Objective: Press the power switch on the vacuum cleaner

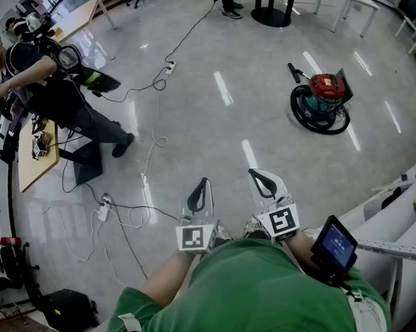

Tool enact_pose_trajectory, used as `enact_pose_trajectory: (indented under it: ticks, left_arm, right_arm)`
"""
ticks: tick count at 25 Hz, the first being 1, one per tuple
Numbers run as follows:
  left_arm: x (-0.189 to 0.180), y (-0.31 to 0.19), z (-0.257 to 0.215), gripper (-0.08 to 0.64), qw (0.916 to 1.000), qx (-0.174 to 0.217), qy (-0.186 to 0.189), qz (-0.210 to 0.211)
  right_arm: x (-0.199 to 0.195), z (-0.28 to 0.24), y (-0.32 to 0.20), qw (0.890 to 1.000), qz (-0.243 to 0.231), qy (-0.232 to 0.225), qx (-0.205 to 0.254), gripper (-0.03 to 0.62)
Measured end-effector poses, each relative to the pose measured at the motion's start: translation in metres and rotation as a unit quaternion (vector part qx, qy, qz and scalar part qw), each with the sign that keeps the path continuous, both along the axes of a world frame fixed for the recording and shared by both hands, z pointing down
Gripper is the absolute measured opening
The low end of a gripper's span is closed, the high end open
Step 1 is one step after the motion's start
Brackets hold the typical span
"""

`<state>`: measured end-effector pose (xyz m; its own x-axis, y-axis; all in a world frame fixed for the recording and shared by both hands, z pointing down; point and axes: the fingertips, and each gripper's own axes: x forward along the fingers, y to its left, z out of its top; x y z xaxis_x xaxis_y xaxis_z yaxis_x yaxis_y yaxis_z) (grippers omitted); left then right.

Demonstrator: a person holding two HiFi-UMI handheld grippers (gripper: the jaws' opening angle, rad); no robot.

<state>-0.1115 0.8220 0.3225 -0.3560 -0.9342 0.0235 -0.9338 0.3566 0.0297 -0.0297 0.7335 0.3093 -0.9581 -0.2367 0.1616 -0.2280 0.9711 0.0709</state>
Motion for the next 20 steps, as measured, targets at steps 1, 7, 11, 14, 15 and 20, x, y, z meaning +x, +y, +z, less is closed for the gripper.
enact_pose_trajectory:
  ticks: [1,7,11,14,15,20]
  left_arm:
    - [0.001,0.0,-0.001,0.006,1.0,-0.002,0.0,-0.002]
    - [-0.004,-0.001,-0.004,0.006,1.0,-0.003,0.002,-0.002]
    - [-0.005,-0.005,-0.001,0.006,1.0,-0.005,0.002,0.003]
    - [-0.002,-0.01,0.0,0.006,1.0,-0.003,0.003,0.004]
    - [-0.001,-0.013,0.0,0.006,1.0,-0.004,0.003,0.004]
    - [0.009,-0.033,-0.003,0.006,0.9999,-0.005,-0.002,0.009]
  right_arm:
    - [0.002,-0.001,0.0,1.0,0.0,-0.001,0.0,0.003]
    - [0.0,0.003,-0.002,1.0,0.006,0.002,-0.003,0.003]
    - [0.0,0.003,-0.008,1.0,0.016,-0.003,0.0,0.003]
    - [0.008,0.007,-0.016,1.0,0.03,-0.009,-0.004,0.003]
    - [0.011,0.009,-0.019,0.999,0.031,-0.013,-0.005,0.003]
    - [0.024,0.004,-0.038,0.999,0.042,-0.023,0.003,0.003]
